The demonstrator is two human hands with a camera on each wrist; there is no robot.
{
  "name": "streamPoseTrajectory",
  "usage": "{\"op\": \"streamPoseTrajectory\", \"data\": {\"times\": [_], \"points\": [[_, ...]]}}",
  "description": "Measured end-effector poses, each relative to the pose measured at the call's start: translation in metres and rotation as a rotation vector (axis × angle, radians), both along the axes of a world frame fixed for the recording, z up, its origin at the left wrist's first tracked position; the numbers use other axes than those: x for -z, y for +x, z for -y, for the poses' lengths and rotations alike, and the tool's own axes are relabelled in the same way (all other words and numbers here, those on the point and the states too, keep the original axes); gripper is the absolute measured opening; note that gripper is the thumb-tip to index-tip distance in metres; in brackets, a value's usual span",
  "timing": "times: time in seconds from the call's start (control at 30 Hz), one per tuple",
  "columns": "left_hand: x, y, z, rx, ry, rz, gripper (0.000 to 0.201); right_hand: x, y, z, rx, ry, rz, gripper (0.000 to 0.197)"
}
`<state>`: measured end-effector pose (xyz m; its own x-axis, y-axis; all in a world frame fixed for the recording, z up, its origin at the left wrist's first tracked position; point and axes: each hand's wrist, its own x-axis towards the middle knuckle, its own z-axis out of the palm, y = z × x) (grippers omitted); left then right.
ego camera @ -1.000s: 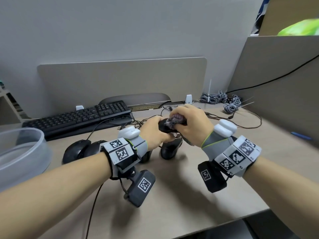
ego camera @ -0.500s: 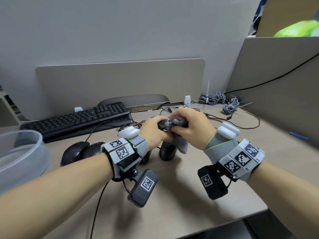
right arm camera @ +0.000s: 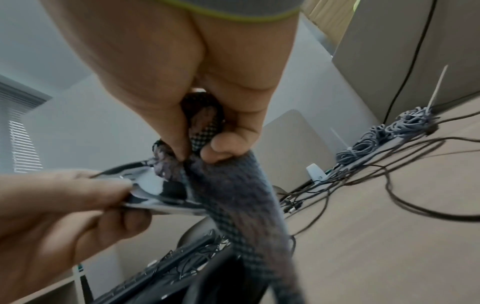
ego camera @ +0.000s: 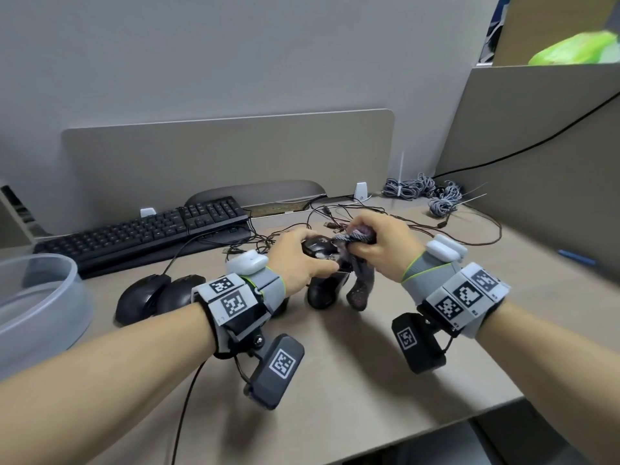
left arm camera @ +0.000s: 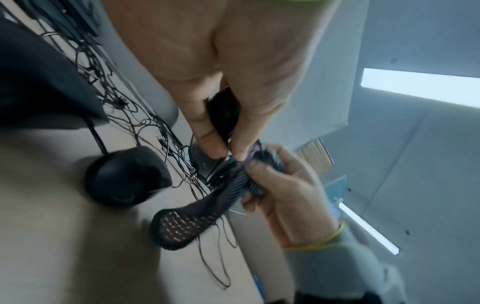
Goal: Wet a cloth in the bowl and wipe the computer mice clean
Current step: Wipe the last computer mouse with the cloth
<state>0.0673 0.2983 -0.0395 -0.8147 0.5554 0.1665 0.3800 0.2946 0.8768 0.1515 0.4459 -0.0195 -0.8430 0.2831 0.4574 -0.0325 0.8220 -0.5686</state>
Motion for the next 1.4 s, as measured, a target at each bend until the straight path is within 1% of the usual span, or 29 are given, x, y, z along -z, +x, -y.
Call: {"op": "streamPoseTrajectory", "data": {"times": [0.07, 0.2, 0.27, 0.3, 0.37, 0.43, 0.5, 0.57, 0.63, 0.73, 0.83, 0.9, 0.93, 1.0, 1.07, 1.13, 1.2, 1.27, 1.3, 1.33, 1.37, 1.4], "points": [[-0.001, 0.000, 0.001, -0.008, 0.030, 0.031, 0.049, 0.001, 0.002, 0.000, 0.001, -0.011, 0.009, 0.020], [-0.004, 0.004, -0.005, 0.010, 0.050, 0.050, 0.055, -0.007, 0.002, 0.021, -0.120, 0.052, -0.075, 0.023], [-0.006, 0.003, -0.004, -0.023, 0.072, 0.083, 0.062, -0.004, -0.001, 0.012, -0.069, 0.038, -0.051, 0.022], [-0.006, 0.002, -0.003, -0.041, 0.103, 0.138, 0.063, -0.002, -0.001, 0.004, -0.017, 0.013, -0.019, 0.022], [-0.007, 0.000, 0.001, -0.046, 0.226, 0.269, 0.057, 0.004, -0.001, -0.012, 0.088, -0.066, 0.030, 0.023], [-0.009, 0.000, 0.001, -0.018, 0.325, 0.349, 0.054, 0.005, 0.000, -0.017, 0.153, -0.151, 0.023, 0.024], [-0.010, 0.002, -0.002, 0.011, 0.358, 0.348, 0.053, 0.003, 0.000, -0.013, 0.156, -0.226, -0.005, 0.024], [-0.010, 0.003, -0.007, 0.037, 0.373, 0.350, 0.047, 0.000, 0.001, -0.006, 0.133, -0.246, -0.035, 0.023], [-0.010, 0.004, -0.010, 0.062, 0.388, 0.382, 0.042, -0.003, 0.001, 0.003, 0.069, -0.214, -0.085, 0.020], [-0.007, 0.005, -0.012, 0.110, 0.366, 0.417, 0.051, -0.004, 0.000, 0.008, 0.007, -0.119, -0.094, 0.021], [-0.004, 0.004, -0.011, 0.080, 0.367, 0.432, 0.056, 0.003, -0.001, -0.002, 0.064, -0.157, -0.019, 0.021], [-0.005, 0.002, -0.011, 0.076, 0.387, 0.430, 0.053, 0.005, 0.000, -0.006, 0.117, -0.161, 0.004, 0.023], [-0.006, 0.002, -0.011, 0.095, 0.384, 0.425, 0.050, 0.003, 0.001, -0.003, 0.113, -0.149, -0.009, 0.023], [-0.008, 0.003, -0.013, 0.149, 0.345, 0.390, 0.044, -0.005, 0.002, 0.007, 0.036, -0.126, -0.059, 0.022], [-0.012, 0.007, -0.011, 0.165, 0.321, 0.363, 0.043, -0.009, 0.005, 0.014, -0.033, -0.089, -0.083, 0.024], [-0.013, 0.005, -0.009, 0.117, 0.338, 0.373, 0.043, -0.003, 0.004, 0.006, -0.008, -0.101, -0.060, 0.029], [-0.015, 0.005, -0.007, 0.077, 0.375, 0.417, 0.041, 0.003, 0.004, -0.004, 0.066, -0.132, -0.008, 0.031], [-0.015, 0.004, -0.007, 0.074, 0.367, 0.404, 0.038, 0.002, 0.004, 0.001, 0.086, -0.108, -0.025, 0.026], [-0.015, 0.005, -0.007, 0.097, 0.337, 0.370, 0.036, -0.001, 0.003, 0.007, 0.049, -0.083, -0.058, 0.024], [-0.016, 0.007, -0.007, 0.124, 0.306, 0.343, 0.038, -0.007, 0.005, 0.016, -0.003, -0.057, -0.082, 0.024], [-0.017, 0.010, -0.006, 0.142, 0.285, 0.330, 0.042, -0.012, 0.006, 0.022, -0.056, -0.032, -0.101, 0.026], [-0.018, 0.012, -0.006, 0.140, 0.278, 0.330, 0.048, -0.013, 0.005, 0.024, -0.072, -0.015, -0.104, 0.027]]}}
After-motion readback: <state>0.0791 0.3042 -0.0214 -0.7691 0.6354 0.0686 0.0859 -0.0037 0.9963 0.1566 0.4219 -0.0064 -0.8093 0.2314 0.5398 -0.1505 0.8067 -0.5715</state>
